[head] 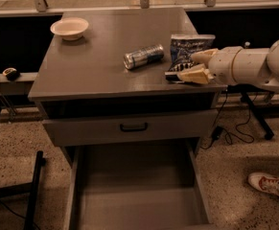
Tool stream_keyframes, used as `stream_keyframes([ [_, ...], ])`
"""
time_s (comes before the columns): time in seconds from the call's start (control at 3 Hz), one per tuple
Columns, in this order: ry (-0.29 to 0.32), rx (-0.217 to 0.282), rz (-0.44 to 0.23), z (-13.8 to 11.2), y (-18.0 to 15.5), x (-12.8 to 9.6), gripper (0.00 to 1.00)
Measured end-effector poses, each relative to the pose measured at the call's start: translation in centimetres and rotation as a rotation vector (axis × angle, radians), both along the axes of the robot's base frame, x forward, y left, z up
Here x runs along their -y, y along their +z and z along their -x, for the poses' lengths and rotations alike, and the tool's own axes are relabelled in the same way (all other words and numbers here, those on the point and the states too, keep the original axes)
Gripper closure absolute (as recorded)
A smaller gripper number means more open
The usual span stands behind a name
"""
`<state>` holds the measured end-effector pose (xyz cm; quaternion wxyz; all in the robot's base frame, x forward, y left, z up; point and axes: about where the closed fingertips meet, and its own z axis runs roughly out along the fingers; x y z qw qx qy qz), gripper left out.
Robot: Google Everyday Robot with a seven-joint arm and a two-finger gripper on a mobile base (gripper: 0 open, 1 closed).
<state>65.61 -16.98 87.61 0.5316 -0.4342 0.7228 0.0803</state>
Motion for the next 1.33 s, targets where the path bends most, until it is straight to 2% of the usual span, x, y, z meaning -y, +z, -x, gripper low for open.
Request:
stream_keyframes([
  [0.33, 0.0, 0.0, 0.0, 0.0, 0.0, 0.0, 0.0],
  [0.67, 0.037, 0.029, 0.025, 1.0, 0.6, 0.5, 0.0],
  [1.0, 0.079, 0.104, 0.13, 4.3, 1.8, 1.7, 0.0],
  [1.33, 0.077, 0.142, 0.179, 5.0, 1.8, 3.5, 0.0],
])
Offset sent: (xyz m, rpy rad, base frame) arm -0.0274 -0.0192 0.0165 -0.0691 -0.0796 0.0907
